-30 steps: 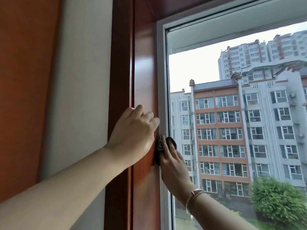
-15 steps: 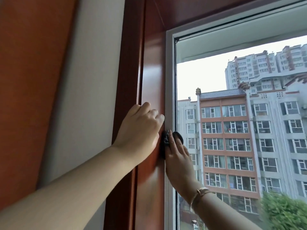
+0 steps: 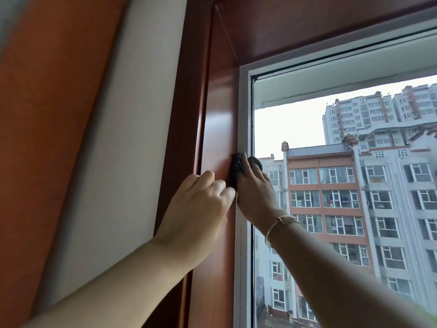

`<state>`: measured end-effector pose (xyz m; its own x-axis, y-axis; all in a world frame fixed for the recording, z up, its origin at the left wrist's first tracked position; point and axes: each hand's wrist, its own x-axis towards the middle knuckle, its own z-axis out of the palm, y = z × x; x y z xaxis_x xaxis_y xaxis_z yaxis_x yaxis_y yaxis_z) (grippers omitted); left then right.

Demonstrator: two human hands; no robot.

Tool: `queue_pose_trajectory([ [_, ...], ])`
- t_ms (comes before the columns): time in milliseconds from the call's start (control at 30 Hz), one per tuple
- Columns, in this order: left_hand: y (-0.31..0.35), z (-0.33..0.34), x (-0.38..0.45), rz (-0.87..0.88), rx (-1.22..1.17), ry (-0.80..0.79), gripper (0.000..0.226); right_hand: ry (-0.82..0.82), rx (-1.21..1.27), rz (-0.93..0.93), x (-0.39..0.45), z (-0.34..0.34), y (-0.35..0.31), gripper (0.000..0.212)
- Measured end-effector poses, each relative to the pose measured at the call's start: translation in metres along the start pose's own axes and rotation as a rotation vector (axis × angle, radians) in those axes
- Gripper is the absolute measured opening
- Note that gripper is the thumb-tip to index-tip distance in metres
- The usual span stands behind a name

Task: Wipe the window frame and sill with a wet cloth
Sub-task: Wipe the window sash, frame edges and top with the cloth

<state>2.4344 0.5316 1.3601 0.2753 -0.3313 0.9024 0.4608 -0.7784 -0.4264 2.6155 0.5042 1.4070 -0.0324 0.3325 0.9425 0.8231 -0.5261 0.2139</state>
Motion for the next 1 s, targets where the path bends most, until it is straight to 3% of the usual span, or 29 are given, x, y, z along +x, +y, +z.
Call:
queue_pose_trajectory([
  [200, -0.007, -0.009, 0.008, 0.071, -0.04, -0.034, 0.017, 0.006, 0.063, -0.001, -0.062, 0.015, -0.011, 0.062],
  [500, -0.04, -0.006, 0.078, 0.085, 0.054, 0.027, 0.004, 0.032, 0.05, 0.113, -0.029, 0.006, -0.011, 0.037],
  [567, -0.044, -0.008, 0.093, 0.069, 0.061, 0.056, 0.003, 0.053, 0.041, 0.111, -0.009, 0.001, -0.008, 0.03],
  [833, -0.053, -0.006, 0.121, -0.012, -0.054, 0.126, 0.026, 0.141, -0.029, 0.063, 0.12, -0.029, 0.016, 0.043],
  [933, -0.064, -0.005, 0.136, 0.01, -0.06, 0.086, 0.004, 0.134, -0.057, 0.083, 0.162, -0.039, 0.027, 0.042],
  [1000, -0.073, -0.007, 0.154, -0.005, -0.045, 0.117, 0.007, 0.16, -0.056, 0.077, 0.172, -0.041, 0.031, 0.043],
])
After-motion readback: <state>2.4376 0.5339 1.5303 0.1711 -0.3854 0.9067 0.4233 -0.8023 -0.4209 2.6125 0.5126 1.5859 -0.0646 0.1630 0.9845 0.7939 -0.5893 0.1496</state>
